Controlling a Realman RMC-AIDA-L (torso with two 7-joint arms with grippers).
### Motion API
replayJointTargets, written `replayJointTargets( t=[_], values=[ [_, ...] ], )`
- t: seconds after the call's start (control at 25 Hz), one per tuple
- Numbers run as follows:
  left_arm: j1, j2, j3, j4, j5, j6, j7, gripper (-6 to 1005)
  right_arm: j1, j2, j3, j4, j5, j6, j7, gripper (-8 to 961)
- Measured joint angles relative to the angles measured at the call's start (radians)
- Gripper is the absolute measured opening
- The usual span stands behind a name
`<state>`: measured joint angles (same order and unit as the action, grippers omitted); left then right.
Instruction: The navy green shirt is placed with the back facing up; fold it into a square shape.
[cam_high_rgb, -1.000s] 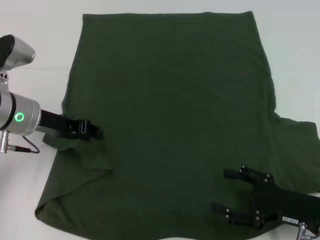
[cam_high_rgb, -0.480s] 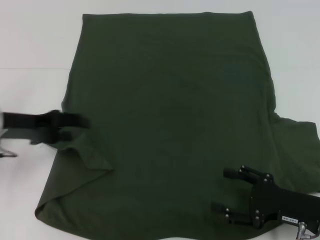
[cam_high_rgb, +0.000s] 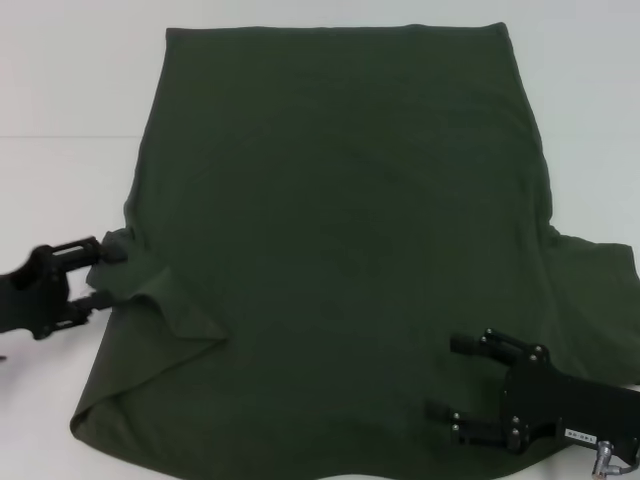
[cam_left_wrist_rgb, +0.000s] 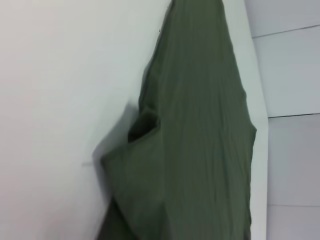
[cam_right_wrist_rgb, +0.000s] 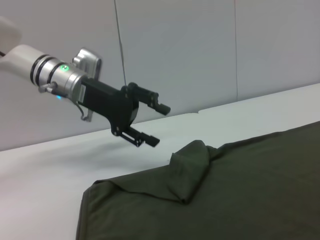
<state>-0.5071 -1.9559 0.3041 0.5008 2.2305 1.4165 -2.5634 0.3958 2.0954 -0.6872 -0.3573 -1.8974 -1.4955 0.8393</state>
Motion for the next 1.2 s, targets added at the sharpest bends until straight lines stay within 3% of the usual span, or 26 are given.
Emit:
replayJointTargets(
  t=[0.16, 0.28, 1.2],
  values=[
    [0.001, -0.029, 0.002, -0.021, 0.002, -0.043, 0.011, 725, 0.0, 0.0, 0.0, 0.002, 0.0, 0.005, 0.001, 924],
    [0.0, -0.039, 0.002, -0.036, 0.002, -0.074, 0.015, 725, -0.001, 0.0, 0.0, 0.009, 0.0, 0.01, -0.003, 925],
    [-0.045, -0.08, -0.003, -0.092, 0.0, -0.244, 0.05, 726, 0.001, 0.002, 0.0, 0.013, 0.0, 0.034, -0.006, 924]
  ],
)
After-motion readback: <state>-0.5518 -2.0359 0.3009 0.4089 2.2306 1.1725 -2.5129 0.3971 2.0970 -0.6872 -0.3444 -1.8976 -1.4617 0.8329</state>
